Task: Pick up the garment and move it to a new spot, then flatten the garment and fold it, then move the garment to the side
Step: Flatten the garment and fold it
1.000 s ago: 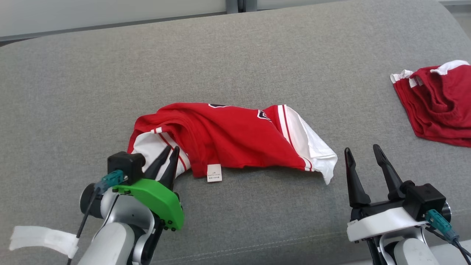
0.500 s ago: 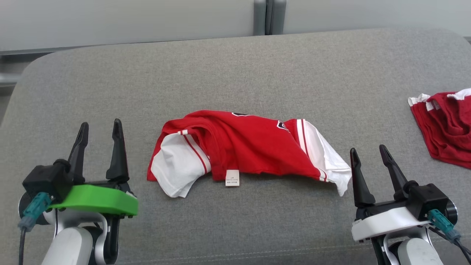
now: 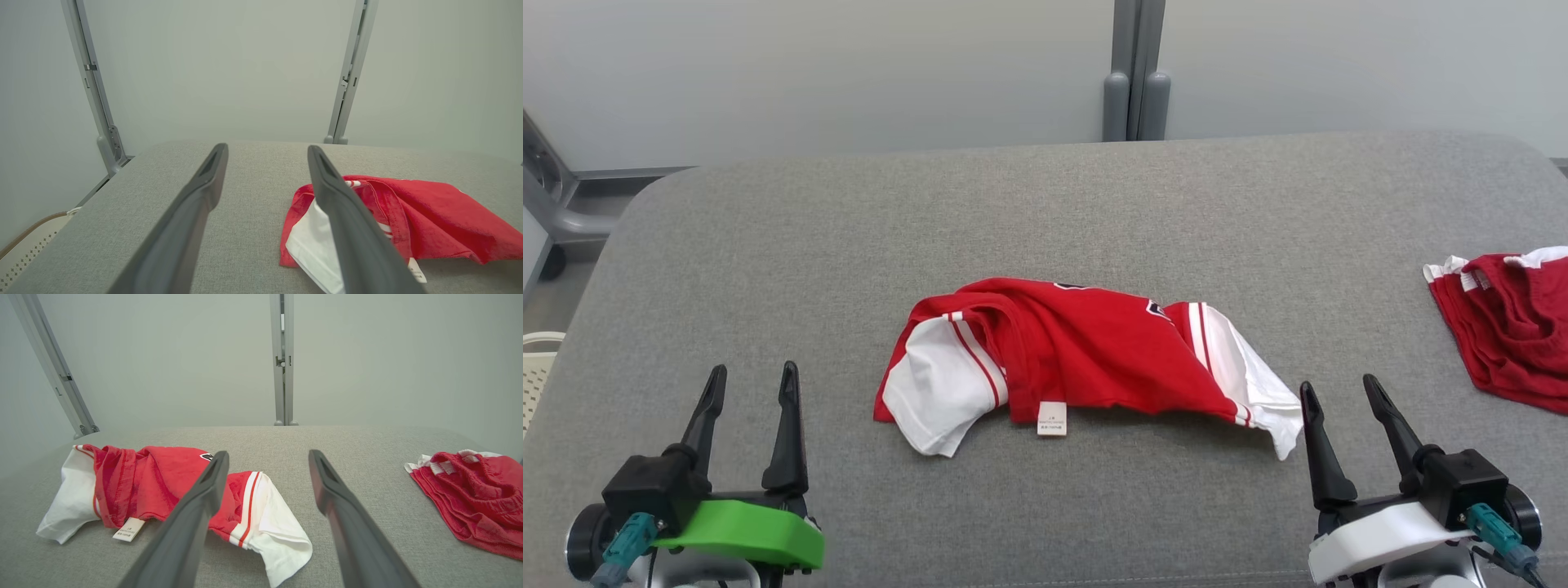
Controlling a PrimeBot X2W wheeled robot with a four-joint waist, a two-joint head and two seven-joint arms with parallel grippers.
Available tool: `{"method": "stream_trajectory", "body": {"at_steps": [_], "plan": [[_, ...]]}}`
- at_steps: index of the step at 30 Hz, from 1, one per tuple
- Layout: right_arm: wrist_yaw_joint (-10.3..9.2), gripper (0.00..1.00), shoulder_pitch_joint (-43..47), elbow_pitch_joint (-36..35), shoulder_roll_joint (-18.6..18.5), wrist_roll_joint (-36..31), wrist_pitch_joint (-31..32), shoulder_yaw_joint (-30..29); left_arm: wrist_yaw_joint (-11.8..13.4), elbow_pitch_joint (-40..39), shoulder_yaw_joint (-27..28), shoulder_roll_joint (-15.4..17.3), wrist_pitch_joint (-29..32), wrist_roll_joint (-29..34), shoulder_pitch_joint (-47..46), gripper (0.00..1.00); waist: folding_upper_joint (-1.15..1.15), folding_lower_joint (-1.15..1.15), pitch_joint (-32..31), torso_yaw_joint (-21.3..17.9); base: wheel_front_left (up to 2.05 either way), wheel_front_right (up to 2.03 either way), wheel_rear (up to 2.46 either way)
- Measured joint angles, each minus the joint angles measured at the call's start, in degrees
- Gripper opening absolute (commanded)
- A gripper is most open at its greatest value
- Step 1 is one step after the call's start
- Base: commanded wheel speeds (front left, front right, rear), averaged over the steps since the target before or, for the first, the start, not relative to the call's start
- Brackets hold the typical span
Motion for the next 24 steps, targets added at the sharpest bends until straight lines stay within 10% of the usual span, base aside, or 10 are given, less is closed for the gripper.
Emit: {"method": "stream_trajectory", "body": {"at_steps": [24], "plan": [[0.0,1.0,3.4,-3.7,0.0,0.0,2.4,-1.1,0.7,1.1,-2.6,0.5,4.1,0.1,1.5,1.0,0.0,0.0,-1.2,0.5,0.0,0.0,0.0]]}}
